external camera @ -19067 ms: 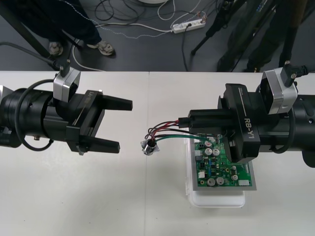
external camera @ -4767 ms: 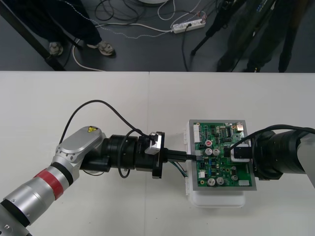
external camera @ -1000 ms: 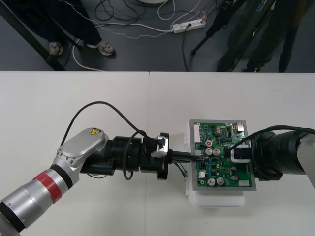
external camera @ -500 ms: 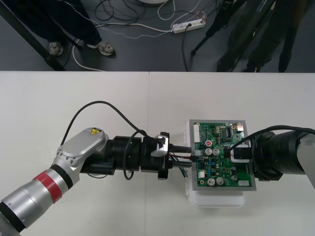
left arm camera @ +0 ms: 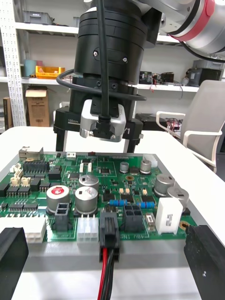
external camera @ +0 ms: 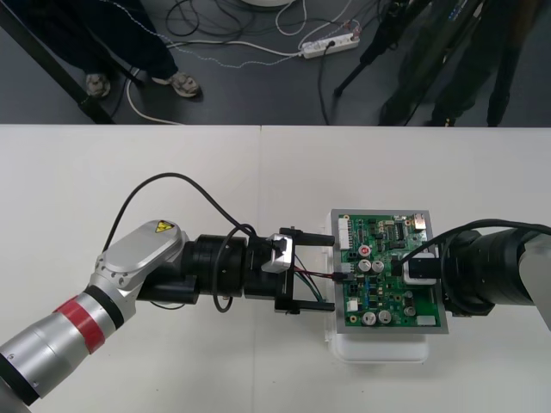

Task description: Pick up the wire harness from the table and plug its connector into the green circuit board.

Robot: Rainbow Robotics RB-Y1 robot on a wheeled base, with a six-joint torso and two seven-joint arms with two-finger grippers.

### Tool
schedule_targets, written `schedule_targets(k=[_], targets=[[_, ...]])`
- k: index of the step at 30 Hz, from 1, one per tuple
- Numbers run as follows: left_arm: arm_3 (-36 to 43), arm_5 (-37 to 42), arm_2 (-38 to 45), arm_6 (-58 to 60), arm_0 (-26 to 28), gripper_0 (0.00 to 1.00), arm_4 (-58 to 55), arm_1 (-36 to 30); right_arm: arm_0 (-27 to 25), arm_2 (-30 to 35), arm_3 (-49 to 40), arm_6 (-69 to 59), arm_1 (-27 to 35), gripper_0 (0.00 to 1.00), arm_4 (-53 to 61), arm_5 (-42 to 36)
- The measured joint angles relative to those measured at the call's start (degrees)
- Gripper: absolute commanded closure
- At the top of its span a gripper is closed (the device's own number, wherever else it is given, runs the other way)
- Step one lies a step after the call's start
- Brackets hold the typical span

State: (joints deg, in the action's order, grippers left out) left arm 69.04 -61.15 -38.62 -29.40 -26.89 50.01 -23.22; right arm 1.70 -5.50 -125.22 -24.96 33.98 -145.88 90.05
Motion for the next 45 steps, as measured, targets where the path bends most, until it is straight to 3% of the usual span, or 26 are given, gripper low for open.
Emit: schedule_targets(k=[9, 23, 31, 40, 45], targets=[[0.6, 0.0, 0.7, 0.0, 0.0, 0.01, 0.0, -2.5, 0.0, 2.7, 0.0, 0.0, 1.7, 0.00, 5.8, 0.0], [5.5, 0.0, 7.7, 0.0, 1.1, 0.01, 3.4, -8.3, 0.0, 13.0, 1.2, 0.0, 12.7, 0.00, 31.2, 0.0], [8.8, 0.0, 15.0, 0.0, 3.9, 0.01, 7.6, -8.3, 0.0, 18.2, 5.4, 0.0, 15.9, 0.00, 51.9, 0.0], [13.6, -1.2, 22.7, 0.9, 6.2, 0.01, 12.1, -9.8, 0.0, 18.8, 6.2, 0.0, 15.9, 0.00, 62.7, 0.0], [16.1, -5.4, 29.8, 8.6, 6.6, 0.01, 16.6, -10.4, 0.0, 18.8, 6.2, 0.0, 15.6, 0.00, 66.9, 0.0]])
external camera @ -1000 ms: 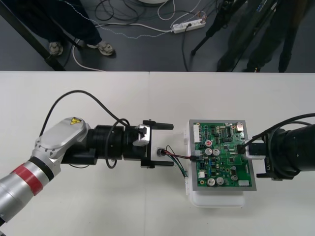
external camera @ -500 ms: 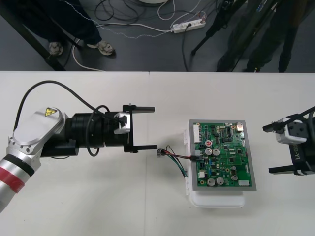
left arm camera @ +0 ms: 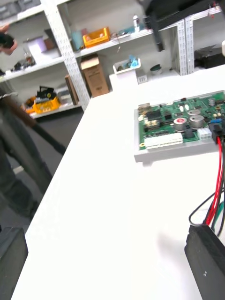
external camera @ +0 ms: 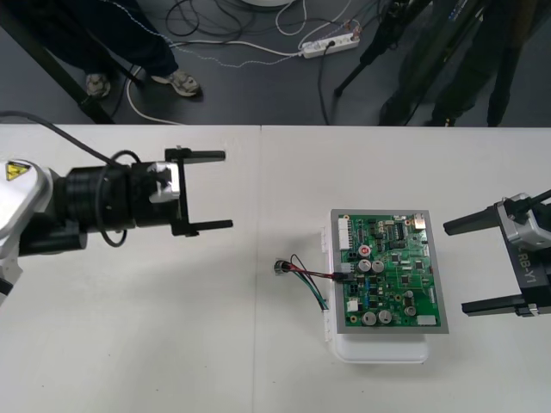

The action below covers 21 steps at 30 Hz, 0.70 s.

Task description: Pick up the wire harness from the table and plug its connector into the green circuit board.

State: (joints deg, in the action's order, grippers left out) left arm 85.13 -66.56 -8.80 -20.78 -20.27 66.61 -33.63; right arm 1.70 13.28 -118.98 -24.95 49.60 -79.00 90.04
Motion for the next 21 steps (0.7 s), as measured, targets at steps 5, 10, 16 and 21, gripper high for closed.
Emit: schedule_targets(k=[5, 10, 16, 21], targets=[[2.5, -4.7, 5.4, 14.8, 0.1, 0.01, 0.8, -0.5, 0.0, 0.0, 0.0, 0.0, -0.7, 0.00, 3.0, 0.0], [5.4, -8.3, 8.9, 19.6, 0.1, 0.01, 1.0, -1.7, 0.0, 0.0, 0.0, -1.4, -1.6, 0.00, 5.0, -1.0], [9.0, -12.1, 12.4, 19.7, 0.1, 0.01, 1.3, -3.5, 0.3, 0.0, -0.8, -8.7, -2.3, 0.00, 5.5, -2.1], [11.6, -15.0, 15.2, 21.2, 0.1, 0.01, 1.4, -4.0, 1.8, 0.8, -4.8, -18.3, -2.3, 0.00, 5.3, -2.1]])
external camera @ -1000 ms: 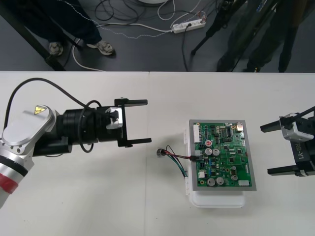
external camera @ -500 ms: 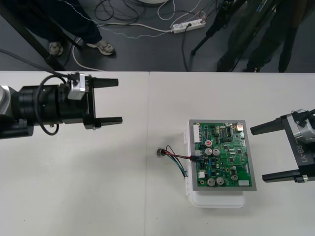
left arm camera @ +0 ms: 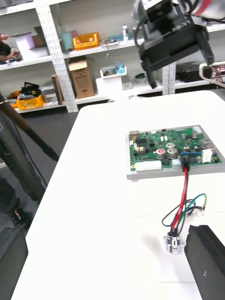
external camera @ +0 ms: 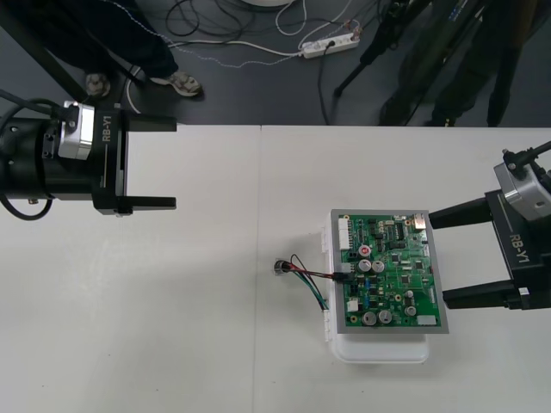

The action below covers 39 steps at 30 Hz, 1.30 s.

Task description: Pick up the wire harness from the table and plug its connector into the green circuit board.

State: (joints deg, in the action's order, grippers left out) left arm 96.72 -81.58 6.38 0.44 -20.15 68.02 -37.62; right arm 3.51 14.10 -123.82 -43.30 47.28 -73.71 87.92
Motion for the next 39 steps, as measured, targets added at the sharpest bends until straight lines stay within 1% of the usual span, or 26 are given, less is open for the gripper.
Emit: schedule_targets(k=[7, 12, 22, 39], targets=[[2.2, -3.2, 1.8, 6.7, 0.6, 0.01, 0.1, 0.0, 3.0, 2.3, -6.2, -1.2, 0.0, 0.00, -2.3, 0.0], [4.7, -4.3, 3.1, 7.4, 2.4, 0.01, 0.1, -0.2, 4.6, 3.8, -9.2, -1.2, -0.2, 0.00, -2.3, 0.0], [5.5, -5.0, 3.5, 7.4, 3.0, 0.01, 0.1, -0.8, 6.9, 4.6, -9.6, -1.2, -3.5, 0.00, -2.3, 1.8], [5.5, -6.3, 3.5, 7.4, 3.8, 0.01, 2.5, -0.8, 6.9, 4.8, -11.2, 0.3, -3.7, 0.00, -2.7, 1.8]])
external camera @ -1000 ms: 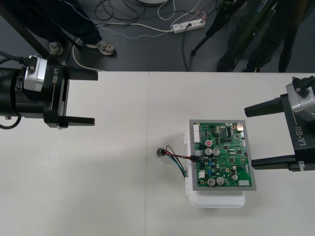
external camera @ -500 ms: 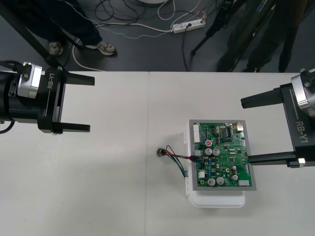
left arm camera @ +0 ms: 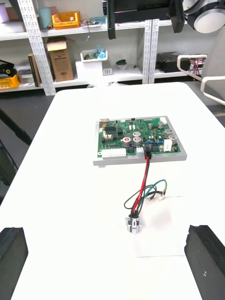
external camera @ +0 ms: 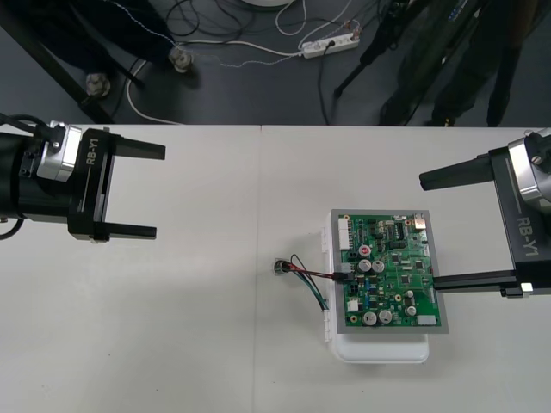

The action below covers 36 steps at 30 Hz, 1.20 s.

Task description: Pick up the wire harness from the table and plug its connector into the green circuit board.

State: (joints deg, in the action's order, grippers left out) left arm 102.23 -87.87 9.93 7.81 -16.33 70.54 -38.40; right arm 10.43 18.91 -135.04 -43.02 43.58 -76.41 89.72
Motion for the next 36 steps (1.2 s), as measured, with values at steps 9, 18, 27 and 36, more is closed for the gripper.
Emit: schedule_targets(k=[9, 18, 27, 36], targets=[[0.0, 0.0, 0.0, 0.0, 0.1, 0.01, 0.1, 0.0, 0.0, 0.0, 0.0, 3.7, 0.0, 0.00, -0.2, 0.0], [0.0, 0.0, 0.0, 0.0, 0.1, 0.01, 0.1, 0.0, 0.0, 0.0, 0.0, 3.7, -0.1, 0.00, -0.4, 0.0], [0.0, 0.0, 0.0, 0.0, 0.1, 0.01, 0.1, 0.0, 0.0, 0.0, 0.0, 3.7, -0.1, 0.00, -0.4, 0.0], [0.0, 0.0, 0.0, 0.0, 0.1, 0.01, 0.1, 0.0, 0.0, 0.0, 0.0, 3.7, -0.1, 0.00, -0.4, 0.0]])
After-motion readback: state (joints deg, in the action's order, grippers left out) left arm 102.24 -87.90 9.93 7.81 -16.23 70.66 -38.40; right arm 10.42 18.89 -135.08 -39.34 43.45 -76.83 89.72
